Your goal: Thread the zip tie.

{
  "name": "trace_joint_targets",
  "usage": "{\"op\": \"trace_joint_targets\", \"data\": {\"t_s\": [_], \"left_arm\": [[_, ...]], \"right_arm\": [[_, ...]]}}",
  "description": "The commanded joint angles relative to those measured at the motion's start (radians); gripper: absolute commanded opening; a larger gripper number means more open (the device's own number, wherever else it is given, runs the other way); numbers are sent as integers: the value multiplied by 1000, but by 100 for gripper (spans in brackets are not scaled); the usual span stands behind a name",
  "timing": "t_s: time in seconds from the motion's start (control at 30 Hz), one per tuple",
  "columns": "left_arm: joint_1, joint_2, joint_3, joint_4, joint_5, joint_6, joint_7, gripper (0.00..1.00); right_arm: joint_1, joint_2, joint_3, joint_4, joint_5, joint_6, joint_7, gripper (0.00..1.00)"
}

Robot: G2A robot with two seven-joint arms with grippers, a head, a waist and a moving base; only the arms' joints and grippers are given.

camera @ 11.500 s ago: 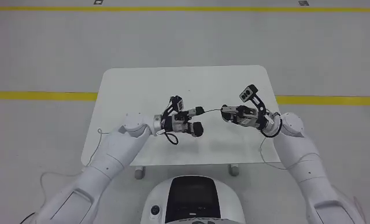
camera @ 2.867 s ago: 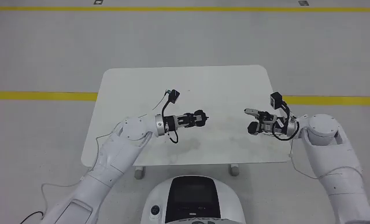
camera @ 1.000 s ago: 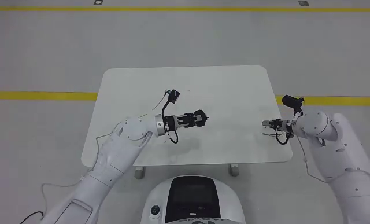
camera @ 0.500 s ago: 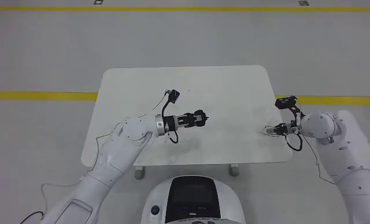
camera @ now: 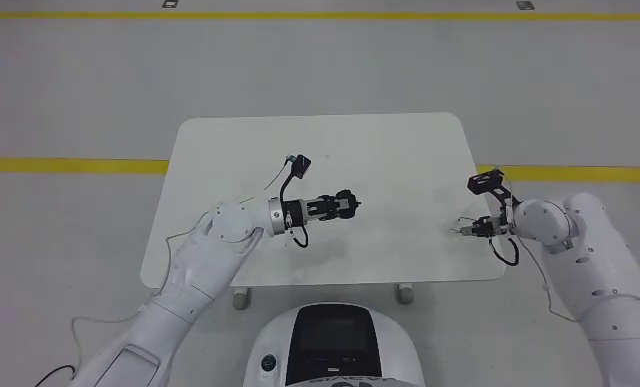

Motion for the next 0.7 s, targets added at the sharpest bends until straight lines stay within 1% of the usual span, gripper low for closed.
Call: {"op": "trace_joint_targets", "data": {"t_s": [0.0, 0.03, 0.07, 0.13, 0.23, 0.43, 0.53, 0.6, 0.67], "left_arm": [[0, 0, 0, 0, 0, 0, 0, 0], [0, 0, 0, 0, 0, 0, 0, 0], [0, 0, 0, 0, 0, 0, 0, 0], [0, 0, 0, 0, 0, 0, 0, 0], [0, 0, 0, 0, 0, 0, 0, 0], [0, 0, 0, 0, 0, 0, 0, 0], [0, 0, 0, 0, 0, 0, 0, 0], [0, 0, 0, 0, 0, 0, 0, 0], [0, 0, 0, 0, 0, 0, 0, 0]], "right_arm": [[-3, 5, 7, -6, -25, -55, -19, 100], [-7, 9, 5, -14, -68, -87, -24, 100], [-10, 10, 4, -16, -87, -96, -30, 100], [-14, 14, -26, -37, -133, -102, -36, 100], [-3, 22, -68, -30, -149, -102, -31, 100], [-3, 22, -68, -30, -149, -102, -31, 100], [-11, 21, -78, -23, -153, -102, -79, 100], [-1, 22, -95, -14, -173, -102, -97, 100], [14, 26, -115, -3, -165, -102, -114, 100]]}}
